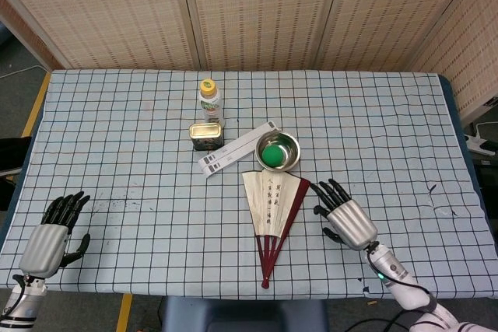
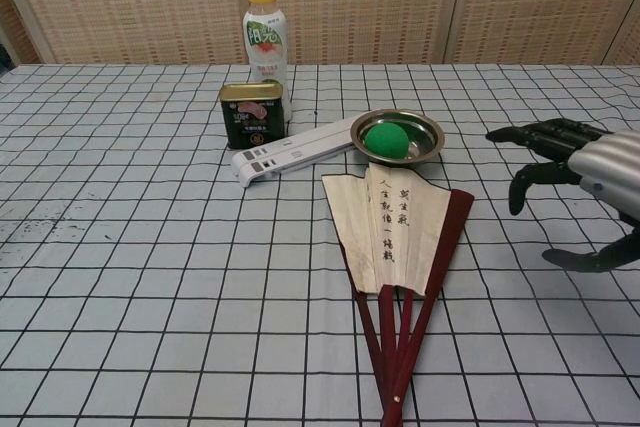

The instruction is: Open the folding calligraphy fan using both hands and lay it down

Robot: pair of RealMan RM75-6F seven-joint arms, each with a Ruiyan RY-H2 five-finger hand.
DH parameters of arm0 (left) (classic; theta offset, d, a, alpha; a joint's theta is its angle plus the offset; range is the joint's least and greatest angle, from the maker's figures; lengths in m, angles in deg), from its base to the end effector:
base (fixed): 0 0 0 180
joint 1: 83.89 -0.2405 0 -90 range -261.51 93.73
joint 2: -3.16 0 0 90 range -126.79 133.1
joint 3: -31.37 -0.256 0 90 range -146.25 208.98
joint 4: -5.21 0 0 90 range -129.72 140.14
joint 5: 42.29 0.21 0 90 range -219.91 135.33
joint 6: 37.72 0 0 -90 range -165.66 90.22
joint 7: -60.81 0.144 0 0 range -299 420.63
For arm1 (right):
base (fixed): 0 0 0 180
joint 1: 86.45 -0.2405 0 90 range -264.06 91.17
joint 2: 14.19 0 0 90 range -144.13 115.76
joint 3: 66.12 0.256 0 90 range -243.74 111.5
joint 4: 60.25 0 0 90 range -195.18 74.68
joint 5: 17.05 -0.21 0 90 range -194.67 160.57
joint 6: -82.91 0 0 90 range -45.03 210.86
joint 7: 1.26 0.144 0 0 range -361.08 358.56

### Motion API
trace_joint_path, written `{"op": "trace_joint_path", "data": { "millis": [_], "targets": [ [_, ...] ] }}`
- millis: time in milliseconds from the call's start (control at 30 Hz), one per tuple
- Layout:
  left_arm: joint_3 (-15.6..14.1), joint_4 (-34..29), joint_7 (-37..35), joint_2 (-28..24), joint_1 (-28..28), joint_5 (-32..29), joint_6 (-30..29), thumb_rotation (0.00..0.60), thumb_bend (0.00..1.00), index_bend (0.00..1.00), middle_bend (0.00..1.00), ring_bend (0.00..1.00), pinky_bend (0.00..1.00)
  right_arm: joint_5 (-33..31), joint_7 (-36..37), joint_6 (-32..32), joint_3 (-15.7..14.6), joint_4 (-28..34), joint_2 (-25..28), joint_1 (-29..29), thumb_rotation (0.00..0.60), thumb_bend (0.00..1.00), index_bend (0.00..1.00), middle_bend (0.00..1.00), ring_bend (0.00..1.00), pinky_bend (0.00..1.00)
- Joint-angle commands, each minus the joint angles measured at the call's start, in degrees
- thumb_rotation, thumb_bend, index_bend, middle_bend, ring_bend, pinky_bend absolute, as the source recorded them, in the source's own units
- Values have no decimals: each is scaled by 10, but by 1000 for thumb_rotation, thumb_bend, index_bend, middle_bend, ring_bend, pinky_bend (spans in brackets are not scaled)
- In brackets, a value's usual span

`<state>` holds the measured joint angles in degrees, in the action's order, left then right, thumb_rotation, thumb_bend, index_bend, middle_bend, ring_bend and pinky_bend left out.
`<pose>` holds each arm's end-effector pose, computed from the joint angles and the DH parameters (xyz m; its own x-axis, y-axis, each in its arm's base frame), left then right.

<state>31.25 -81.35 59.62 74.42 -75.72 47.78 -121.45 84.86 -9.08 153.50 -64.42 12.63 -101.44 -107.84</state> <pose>-0.3040 0.1878 0.1134 0.3682 0.0596 0.9278 0.9243 -0.1317 -0.3583 -0.2438 -0.2463 0.0048 0.5703 -0.0657 0.8188 -0.7135 -0.5335 0.4542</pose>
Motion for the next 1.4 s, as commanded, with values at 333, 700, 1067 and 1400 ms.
{"op": "trace_joint_path", "data": {
  "millis": [333,700,1067,1400],
  "targets": [
    [-4,3,-9,-4,-3,3,-2,600,473,0,0,0,49,-3,-57,-32,-5,-91,-111,-48,600,196,423,0,0,0],
    [-7,8,5,1,-6,2,0,600,474,0,0,0,49,-13,-41,-34,-5,-159,-168,-70,600,209,443,0,0,0],
    [-3,6,3,-1,-5,-1,0,600,473,0,0,0,49,-21,-39,-16,-10,-213,-216,-80,600,323,544,8,0,0],
    [-1,3,-2,-3,-3,-4,5,600,477,0,0,0,49,-11,-33,33,-11,-178,-194,-87,600,669,670,89,0,0]
  ]
}}
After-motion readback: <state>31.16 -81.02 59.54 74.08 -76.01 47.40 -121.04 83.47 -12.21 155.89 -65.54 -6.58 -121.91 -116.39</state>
